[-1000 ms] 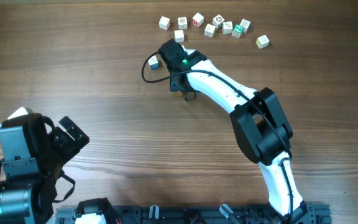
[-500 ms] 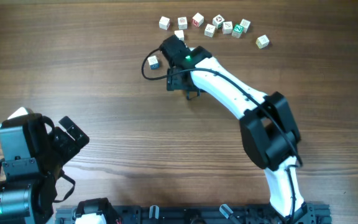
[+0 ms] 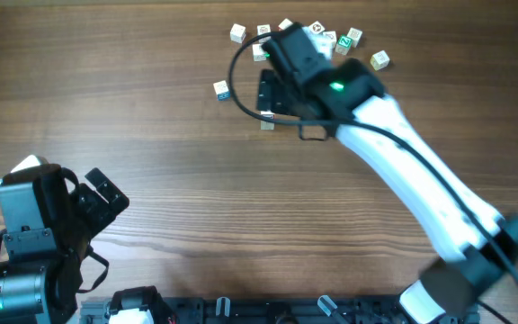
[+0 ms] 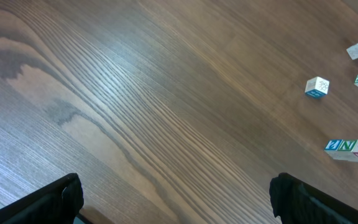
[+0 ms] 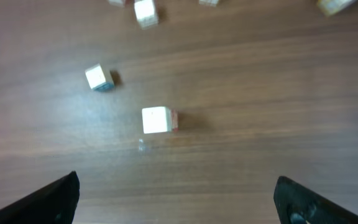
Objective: Form a tower
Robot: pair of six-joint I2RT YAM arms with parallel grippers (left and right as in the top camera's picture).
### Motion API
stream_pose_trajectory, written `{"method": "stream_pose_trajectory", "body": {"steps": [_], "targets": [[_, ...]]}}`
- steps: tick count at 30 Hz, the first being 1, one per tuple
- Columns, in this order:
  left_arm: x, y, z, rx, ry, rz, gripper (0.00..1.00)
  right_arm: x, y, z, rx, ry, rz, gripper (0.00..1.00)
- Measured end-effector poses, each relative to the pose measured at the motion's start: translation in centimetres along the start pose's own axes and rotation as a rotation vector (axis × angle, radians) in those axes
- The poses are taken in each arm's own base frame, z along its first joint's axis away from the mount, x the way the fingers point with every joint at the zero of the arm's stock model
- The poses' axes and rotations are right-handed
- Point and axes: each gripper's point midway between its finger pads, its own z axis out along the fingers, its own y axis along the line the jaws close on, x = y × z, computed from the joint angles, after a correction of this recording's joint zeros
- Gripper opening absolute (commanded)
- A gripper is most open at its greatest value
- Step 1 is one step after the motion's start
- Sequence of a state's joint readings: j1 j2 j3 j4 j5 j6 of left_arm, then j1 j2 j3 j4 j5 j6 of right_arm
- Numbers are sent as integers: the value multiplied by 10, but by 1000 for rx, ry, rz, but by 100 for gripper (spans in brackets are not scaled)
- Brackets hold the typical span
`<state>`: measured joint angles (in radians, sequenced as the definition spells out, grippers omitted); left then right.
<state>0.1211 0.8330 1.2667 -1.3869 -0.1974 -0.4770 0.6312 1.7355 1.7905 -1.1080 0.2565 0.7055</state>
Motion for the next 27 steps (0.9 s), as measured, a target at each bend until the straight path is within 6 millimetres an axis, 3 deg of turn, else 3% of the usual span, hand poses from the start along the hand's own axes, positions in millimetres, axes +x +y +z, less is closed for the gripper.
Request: {"method": "stream_pose_trajectory", "body": {"steps": [2,9,15,17,20,27], "targets": [[0,0,0,0,1,0,100,-5,-15,-33,5,-46,33,99],[0,0,0,0,1,0,100,-5,-52,-97,23,-127,61,99],[0,0,0,0,1,0,100,-14,-81,-174,-71,-304,133,100],[0,0,0,0,1,0,100,-14,-86,-184,-86,-327,143,99],[0,0,0,0,1,0,100,-10,-89,-182,-68,-313,136,100],[0,0,0,-1,1,0,100,-20,-130,-184,146,-394,146,100]]}}
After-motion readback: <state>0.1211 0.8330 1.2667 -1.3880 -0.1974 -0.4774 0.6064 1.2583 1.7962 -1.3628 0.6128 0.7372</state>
